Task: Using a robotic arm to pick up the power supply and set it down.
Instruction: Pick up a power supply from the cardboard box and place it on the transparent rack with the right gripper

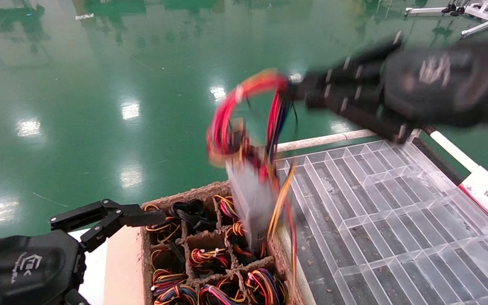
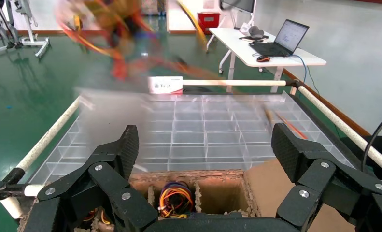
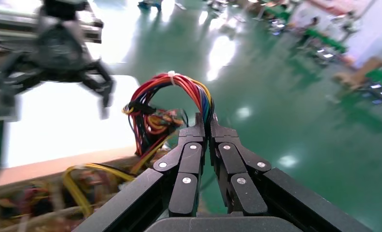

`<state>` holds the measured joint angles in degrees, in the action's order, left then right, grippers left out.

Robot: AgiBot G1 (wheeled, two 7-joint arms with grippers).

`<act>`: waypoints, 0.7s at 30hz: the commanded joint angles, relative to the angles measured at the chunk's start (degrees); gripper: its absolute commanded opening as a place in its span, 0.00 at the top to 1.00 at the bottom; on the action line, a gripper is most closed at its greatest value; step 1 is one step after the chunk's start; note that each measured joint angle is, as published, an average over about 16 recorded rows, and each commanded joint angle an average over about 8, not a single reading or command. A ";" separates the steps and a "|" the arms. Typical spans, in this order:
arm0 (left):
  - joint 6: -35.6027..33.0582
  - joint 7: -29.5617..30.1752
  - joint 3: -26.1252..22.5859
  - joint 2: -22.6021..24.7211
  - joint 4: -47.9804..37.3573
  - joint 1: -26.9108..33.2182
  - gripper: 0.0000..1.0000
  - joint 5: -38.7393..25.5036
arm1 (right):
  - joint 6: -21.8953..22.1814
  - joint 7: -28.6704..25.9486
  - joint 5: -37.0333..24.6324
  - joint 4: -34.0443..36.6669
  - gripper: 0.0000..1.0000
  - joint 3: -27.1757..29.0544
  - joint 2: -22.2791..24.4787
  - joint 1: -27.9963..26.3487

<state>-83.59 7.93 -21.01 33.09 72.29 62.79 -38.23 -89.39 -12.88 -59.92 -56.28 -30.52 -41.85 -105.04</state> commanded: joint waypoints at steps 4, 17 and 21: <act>0.00 0.00 0.00 0.00 0.00 0.00 0.00 0.00 | -0.70 2.62 -2.86 6.52 1.00 -1.42 -2.29 -6.43; 0.00 0.00 -0.01 0.00 0.00 0.00 0.00 0.01 | 3.05 17.77 -12.02 31.11 1.00 -8.36 -9.71 -13.72; 0.00 0.00 -0.01 0.00 0.00 0.00 0.00 0.01 | 8.00 22.16 -13.71 37.87 1.00 -8.85 -12.17 -13.51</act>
<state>-83.59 7.92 -21.02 33.09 72.29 62.79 -38.22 -81.76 8.70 -73.00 -19.28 -39.11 -53.97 -118.09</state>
